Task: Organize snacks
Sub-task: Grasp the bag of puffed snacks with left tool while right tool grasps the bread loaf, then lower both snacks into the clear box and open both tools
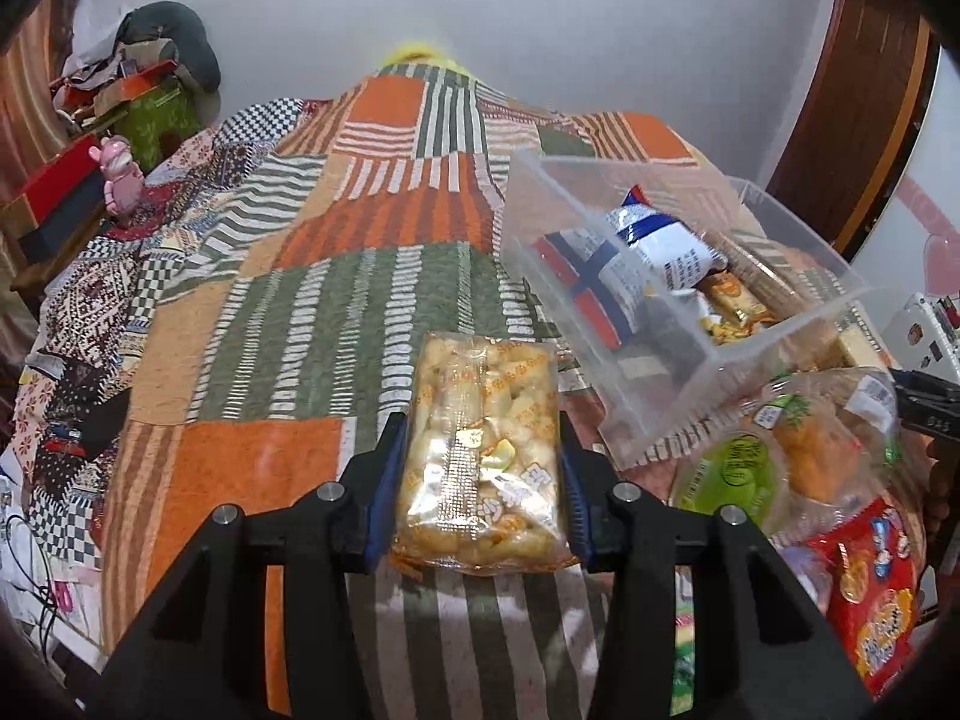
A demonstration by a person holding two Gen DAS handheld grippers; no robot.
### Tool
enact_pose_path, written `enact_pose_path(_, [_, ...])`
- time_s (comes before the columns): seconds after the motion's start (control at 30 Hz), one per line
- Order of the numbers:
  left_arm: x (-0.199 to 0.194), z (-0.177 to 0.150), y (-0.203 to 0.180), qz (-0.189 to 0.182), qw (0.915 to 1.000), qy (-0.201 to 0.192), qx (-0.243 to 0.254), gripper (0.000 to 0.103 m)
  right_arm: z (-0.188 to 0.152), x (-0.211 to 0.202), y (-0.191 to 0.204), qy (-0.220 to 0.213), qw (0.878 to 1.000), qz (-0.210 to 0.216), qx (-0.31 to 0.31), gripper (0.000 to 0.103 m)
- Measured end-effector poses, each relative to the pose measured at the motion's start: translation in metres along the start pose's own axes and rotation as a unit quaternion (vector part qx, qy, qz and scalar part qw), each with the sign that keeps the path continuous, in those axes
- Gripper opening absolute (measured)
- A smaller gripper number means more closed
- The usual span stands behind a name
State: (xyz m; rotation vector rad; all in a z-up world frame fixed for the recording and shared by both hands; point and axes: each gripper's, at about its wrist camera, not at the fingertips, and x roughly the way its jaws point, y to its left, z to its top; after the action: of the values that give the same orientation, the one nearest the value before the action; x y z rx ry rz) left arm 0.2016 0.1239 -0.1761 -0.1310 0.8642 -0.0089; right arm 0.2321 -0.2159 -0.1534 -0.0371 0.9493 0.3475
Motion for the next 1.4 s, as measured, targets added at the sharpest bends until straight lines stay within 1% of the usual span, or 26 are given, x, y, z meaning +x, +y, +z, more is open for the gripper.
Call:
enact_pose_path(0.17, [-0.023, 0.007, -0.005, -0.007, 0.9997, -0.023, -0.004, 0.045, -0.003, -0.012, -0.002, -0.019, 1.0, -0.022, 0.002, 0.054])
enact_pose_path(0.3, [-0.036, 0.017, -0.015, -0.014, 0.9991, -0.041, 0.0, 0.045, -0.001, -0.027, -0.009, -0.038, 0.999, -0.018, 0.016, 0.054])
enact_pose_path(0.4, [-0.046, 0.027, -0.023, -0.027, 0.998, -0.058, 0.001, 0.045, 0.004, -0.041, -0.009, -0.058, 0.998, -0.016, 0.016, 0.054])
enact_pose_path(0.5, [-0.051, 0.036, -0.033, -0.037, 0.9969, -0.07, 0.005, 0.045, 0.014, -0.056, -0.005, -0.084, 0.996, -0.015, 0.011, 0.054])
enact_pose_path(0.63, [-0.052, 0.045, -0.049, -0.052, 0.9955, -0.078, 0.013, 0.045, 0.032, -0.068, 0.001, -0.116, 0.993, -0.004, 0.004, 0.054])
enact_pose_path(0.83, [-0.044, 0.058, -0.067, -0.066, 0.9943, -0.081, 0.024, 0.045, 0.054, -0.064, 0.018, -0.143, 0.989, 0.018, -0.01, 0.054])
enact_pose_path(0.93, [-0.036, 0.063, -0.073, -0.069, 0.9944, -0.076, 0.026, 0.045, 0.062, -0.055, 0.027, -0.147, 0.989, 0.028, -0.016, 0.054])
enact_pose_path(1.17, [-0.008, 0.07, -0.083, -0.077, 0.9949, -0.059, 0.03, 0.045, 0.078, -0.031, 0.047, -0.135, 0.989, 0.051, -0.032, 0.054])
enact_pose_path(1.4, [0.015, 0.072, -0.088, -0.081, 0.9953, -0.041, 0.033, 0.045, 0.084, -0.001, 0.067, -0.107, 0.991, 0.058, -0.059, 0.054])
